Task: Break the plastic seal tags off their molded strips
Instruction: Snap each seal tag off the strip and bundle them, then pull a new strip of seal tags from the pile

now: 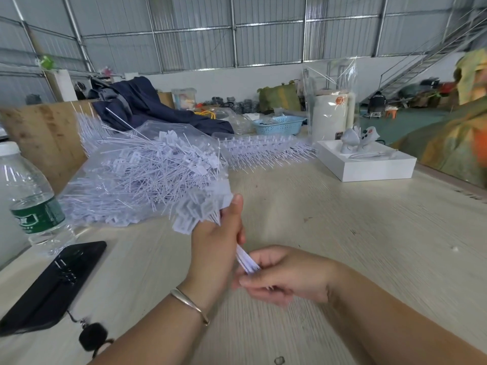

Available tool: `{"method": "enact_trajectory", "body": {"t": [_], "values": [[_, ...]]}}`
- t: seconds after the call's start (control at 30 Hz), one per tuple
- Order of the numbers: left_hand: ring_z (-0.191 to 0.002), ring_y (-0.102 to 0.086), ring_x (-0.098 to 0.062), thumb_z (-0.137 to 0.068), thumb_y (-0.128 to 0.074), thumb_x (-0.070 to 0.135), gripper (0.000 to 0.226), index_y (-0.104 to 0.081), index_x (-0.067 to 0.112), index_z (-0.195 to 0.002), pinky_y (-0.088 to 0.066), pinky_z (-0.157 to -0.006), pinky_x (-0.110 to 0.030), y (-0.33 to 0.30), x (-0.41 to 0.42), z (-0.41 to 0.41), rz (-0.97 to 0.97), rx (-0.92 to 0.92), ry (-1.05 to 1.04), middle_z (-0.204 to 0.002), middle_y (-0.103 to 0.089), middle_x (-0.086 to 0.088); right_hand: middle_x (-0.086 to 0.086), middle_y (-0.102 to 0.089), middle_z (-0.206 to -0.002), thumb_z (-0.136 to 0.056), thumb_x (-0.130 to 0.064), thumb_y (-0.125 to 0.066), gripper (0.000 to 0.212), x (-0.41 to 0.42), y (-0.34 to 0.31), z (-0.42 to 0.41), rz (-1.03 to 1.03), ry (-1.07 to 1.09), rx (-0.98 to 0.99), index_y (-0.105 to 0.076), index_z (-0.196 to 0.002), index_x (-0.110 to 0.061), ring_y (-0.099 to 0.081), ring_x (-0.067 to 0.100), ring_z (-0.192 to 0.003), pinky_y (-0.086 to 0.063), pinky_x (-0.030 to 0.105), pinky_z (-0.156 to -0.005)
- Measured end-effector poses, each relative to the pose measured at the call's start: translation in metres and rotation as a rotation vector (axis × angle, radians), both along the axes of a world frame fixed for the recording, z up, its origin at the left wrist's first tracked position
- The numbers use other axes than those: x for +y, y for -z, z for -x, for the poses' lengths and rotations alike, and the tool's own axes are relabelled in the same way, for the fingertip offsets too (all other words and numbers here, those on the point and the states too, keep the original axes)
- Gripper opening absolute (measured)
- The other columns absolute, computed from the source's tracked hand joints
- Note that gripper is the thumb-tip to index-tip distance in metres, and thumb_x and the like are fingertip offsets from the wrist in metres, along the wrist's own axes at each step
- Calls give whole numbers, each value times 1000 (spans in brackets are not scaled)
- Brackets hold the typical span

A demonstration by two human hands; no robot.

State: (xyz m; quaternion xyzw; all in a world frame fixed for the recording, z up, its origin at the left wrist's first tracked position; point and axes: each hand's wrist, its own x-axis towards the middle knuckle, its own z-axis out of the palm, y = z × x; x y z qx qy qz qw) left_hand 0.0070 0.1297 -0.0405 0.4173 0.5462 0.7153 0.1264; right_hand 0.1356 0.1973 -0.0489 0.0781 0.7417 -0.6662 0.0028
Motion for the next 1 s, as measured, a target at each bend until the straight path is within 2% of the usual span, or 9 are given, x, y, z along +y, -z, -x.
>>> {"method": "enact_trajectory", "body": {"t": [0.1,0.27,0.4,0.5,0.6,0.7,0.87,0.93,1.0], "values": [[-58,-53,-9,-85,-54,49,49,-52,2,-72,-43,-59,-21,4,3,-5,85,104,38,-62,-55,-7,-5,-32,-54,-102,-24,-45,33,-1,1,2,9,173,-6,-51,-70,-21,-23,5,-43,-16,16,-39],[-70,-59,3,-100,-45,33,29,-62,10,-103,-43,-68,-12,18,7,-11,362,217,114,-85,-65,5,-8,-33,-48,-101,-12,-36,34,-1,0,6,-80,441,46,-51,-72,-25,-22,5,-39,-17,16,-39],[-79,-64,-12,-102,-43,24,28,-63,4,-99,-44,-68,-17,17,10,-11,396,301,12,-88,-69,-7,-3,-44,-47,-96,1,-33,29,-6,3,10,-246,453,101,-56,-95,-17,-38,15,-39,-34,25,-44],[-66,-65,-13,-103,-40,23,30,-64,7,-92,-52,-65,-23,10,8,-9,343,272,-22,-82,-70,-3,11,-56,-69,-95,2,-41,23,-5,3,13,-280,442,126,-58,-104,-9,-53,24,-53,-48,29,-52],[-53,-63,-12,-104,-36,26,33,-56,12,-81,-48,-50,-19,-5,6,0,222,216,-72,-65,-68,1,8,-60,-83,-96,-6,-52,10,1,3,9,-301,498,149,-61,-100,-4,-57,18,-57,-49,26,-54],[-51,-54,-17,-103,-34,30,31,-50,22,-78,-39,-54,-32,-22,6,24,243,392,-221,-55,-52,3,9,-61,-80,-95,-6,-55,9,8,0,5,-261,602,159,-64,-97,-6,-57,16,-54,-46,22,-51],[-64,-50,-18,-105,-33,31,33,-56,8,-100,-28,-52,-24,-60,18,87,451,532,-431,-74,-55,2,12,-64,-80,-94,-2,-54,15,20,-10,6,-125,702,139,-64,-105,-5,-59,21,-57,-45,28,-56],[-91,-61,-28,-105,-34,22,36,-49,4,-133,-39,-71,-25,-70,23,109,497,614,-518,-106,-64,-10,13,-64,-84,-93,-4,-56,18,22,-16,10,-57,703,133,-63,-109,-8,-59,22,-59,-45,29,-57],[-110,-56,-39,-102,-38,9,45,-36,5,-146,-42,-86,-41,-71,28,128,554,782,-604,-126,-56,-22,11,-65,-90,-92,-8,-59,24,24,-20,19,-26,681,87,-62,-115,-15,-61,21,-62,-46,28,-59]]}}
